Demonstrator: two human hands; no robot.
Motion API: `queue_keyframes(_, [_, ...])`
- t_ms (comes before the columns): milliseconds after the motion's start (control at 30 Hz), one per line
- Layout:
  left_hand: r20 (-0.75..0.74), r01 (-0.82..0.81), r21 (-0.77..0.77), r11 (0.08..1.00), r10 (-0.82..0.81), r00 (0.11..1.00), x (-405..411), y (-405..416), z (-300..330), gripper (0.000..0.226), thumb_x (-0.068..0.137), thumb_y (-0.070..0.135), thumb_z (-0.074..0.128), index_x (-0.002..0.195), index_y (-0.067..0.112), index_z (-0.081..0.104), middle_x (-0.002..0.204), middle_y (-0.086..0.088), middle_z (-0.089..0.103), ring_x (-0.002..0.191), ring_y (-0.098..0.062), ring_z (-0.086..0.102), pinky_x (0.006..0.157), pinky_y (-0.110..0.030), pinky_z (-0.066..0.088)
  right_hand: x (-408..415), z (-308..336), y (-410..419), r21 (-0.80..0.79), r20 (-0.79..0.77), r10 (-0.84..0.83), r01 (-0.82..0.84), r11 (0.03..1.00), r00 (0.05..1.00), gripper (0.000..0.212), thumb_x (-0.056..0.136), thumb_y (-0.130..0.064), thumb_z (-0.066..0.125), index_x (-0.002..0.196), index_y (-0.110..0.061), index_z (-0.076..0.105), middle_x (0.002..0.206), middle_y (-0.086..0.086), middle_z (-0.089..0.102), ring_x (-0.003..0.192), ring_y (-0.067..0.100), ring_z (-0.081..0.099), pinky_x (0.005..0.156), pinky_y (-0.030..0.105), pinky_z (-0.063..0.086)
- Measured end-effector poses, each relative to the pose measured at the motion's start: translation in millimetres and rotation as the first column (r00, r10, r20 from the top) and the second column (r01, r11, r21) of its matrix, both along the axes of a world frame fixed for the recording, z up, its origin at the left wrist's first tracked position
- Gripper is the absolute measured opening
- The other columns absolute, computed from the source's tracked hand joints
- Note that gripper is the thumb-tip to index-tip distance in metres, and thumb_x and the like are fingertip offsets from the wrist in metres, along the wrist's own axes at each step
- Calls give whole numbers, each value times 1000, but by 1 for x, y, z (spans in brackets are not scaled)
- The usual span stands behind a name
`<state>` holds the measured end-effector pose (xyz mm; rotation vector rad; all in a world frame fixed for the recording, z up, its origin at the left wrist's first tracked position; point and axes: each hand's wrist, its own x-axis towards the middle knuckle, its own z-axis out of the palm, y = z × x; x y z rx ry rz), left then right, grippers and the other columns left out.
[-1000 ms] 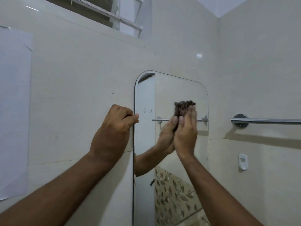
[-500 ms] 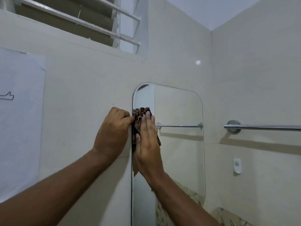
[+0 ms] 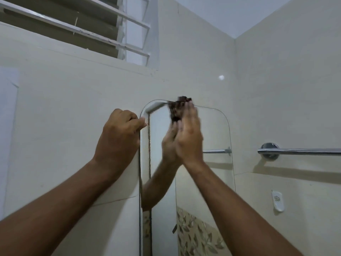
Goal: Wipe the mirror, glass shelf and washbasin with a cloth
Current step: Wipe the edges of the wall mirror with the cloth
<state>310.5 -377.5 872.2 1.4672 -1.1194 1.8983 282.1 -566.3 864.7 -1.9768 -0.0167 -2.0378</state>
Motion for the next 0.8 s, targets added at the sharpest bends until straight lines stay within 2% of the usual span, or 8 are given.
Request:
queue_keyframes(100, [10, 11, 0, 1000, -11, 1000, 1, 0, 0, 6, 84, 1, 68, 84, 0, 75, 74, -13, 66, 71, -30, 57, 61, -39, 51, -5, 5, -42, 157, 13, -26, 24, 987, 1000, 52, 107, -20, 28, 158, -16, 16, 166, -1, 15, 153, 13, 8, 125, 39, 14])
queue_keyframes(233, [12, 10, -11, 1000, -10, 1000, 2, -1, 0, 8, 86, 2, 67, 84, 1, 75, 75, -13, 67, 72, -28, 57, 63, -36, 49, -7, 5, -90, 311, 6, -59, 54, 949, 998, 51, 107, -22, 31, 157, -19, 19, 166, 0, 15, 152, 17, 15, 123, 29, 14])
queue_keyframes(333, [12, 10, 1, 1000, -10, 1000, 1, -1, 0, 11, 87, 6, 65, 86, 1, 75, 76, -13, 67, 72, -27, 57, 64, -34, 48, -7, 2, -113, 404, 17, -98, 83, 911, 995, 50, 106, -21, 32, 156, -16, 26, 165, 4, 17, 150, 22, 23, 121, 39, 25])
queue_keyframes(400, [18, 12, 2, 1000, -12, 1000, 4, 2, 1, 9, 87, 5, 66, 87, 2, 75, 76, -12, 67, 73, -27, 57, 64, -36, 51, -4, 3, -122, 476, 21, -92, 71, 877, 996, 49, 105, -22, 33, 154, -16, 29, 164, 6, 20, 148, 24, 26, 119, 42, 28])
queue_keyframes(533, [7, 18, -6, 1000, -18, 1000, 3, 6, 3, 6, 85, 2, 69, 87, 4, 75, 76, -10, 66, 74, -25, 55, 62, -38, 51, -8, 8, -130, 629, 54, -11, -25, 777, 999, 39, 102, -20, 37, 140, -14, 43, 153, 10, 39, 136, 33, 43, 110, 47, 37])
queue_keyframes(633, [-15, 22, 1, 1000, -22, 1000, 5, -4, -1, 8, 82, -2, 72, 86, 4, 74, 75, -8, 65, 74, -24, 55, 62, -36, 50, -8, 5, -112, 564, 67, -32, -11, 825, 997, 43, 102, -17, 38, 145, -16, 40, 158, 6, 34, 143, 30, 36, 115, 47, 33])
queue_keyframes(700, [-15, 23, 8, 1000, -23, 1000, 5, -2, -1, 10, 82, -4, 72, 86, 5, 74, 75, -8, 64, 73, -24, 54, 63, -36, 50, -7, 4, -81, 453, 88, -28, -15, 892, 996, 48, 104, -16, 37, 153, -16, 33, 163, 6, 26, 149, 24, 26, 121, 41, 25])
queue_keyframes(800, [-19, 14, 0, 1000, -14, 1000, 5, 0, 1, 13, 81, -5, 72, 86, 6, 74, 75, -7, 65, 74, -25, 55, 65, -35, 49, -1, 2, -25, 246, 105, 4, -30, 969, 994, 50, 107, -21, 33, 156, -17, 24, 164, 4, 21, 151, 20, 19, 123, 45, 23])
